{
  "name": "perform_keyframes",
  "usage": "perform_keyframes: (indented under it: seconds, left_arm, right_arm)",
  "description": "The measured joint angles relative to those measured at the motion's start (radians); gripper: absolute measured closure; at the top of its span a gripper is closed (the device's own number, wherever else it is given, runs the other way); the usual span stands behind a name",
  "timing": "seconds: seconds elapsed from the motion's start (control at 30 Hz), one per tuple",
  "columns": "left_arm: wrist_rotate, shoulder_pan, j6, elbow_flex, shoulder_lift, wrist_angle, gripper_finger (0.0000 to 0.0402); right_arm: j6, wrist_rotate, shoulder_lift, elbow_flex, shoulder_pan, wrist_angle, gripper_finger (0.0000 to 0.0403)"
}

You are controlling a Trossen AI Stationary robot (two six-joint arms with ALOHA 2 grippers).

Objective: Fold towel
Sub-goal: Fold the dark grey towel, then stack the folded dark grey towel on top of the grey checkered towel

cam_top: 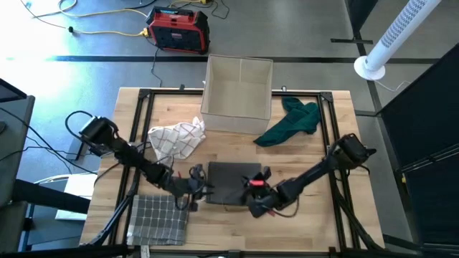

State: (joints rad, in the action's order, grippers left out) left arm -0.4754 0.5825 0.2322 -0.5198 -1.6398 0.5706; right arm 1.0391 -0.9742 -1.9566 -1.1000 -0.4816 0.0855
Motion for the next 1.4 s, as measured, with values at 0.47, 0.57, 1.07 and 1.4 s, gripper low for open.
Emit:
perform_keyframes:
  seconds: [0.47, 0.57, 1.07, 1.4]
  left_arm:
    - [-0.074, 0.082, 0.147, -0.003, -0.175, 0.029, 0.0355]
    - [-0.076, 0.087, 0.146, -0.002, -0.175, 0.036, 0.0355]
    - [-0.135, 0.105, -0.147, -0.024, 0.129, 0.039, 0.0355]
    - [-0.034, -0.075, -0.087, -0.025, 0.195, -0.031, 0.0355]
  right_arm:
    - [0.029, 0.12, -0.112, 0.003, 0.084, 0.025, 0.0403]
    - [0.039, 0.114, -0.13, 0.002, 0.08, 0.031, 0.0403]
    - [-0.049, 0.097, 0.153, 0.002, -0.091, 0.058, 0.0403]
    - [-0.028, 0.195, 0.34, 0.002, -0.283, 0.221, 0.0403]
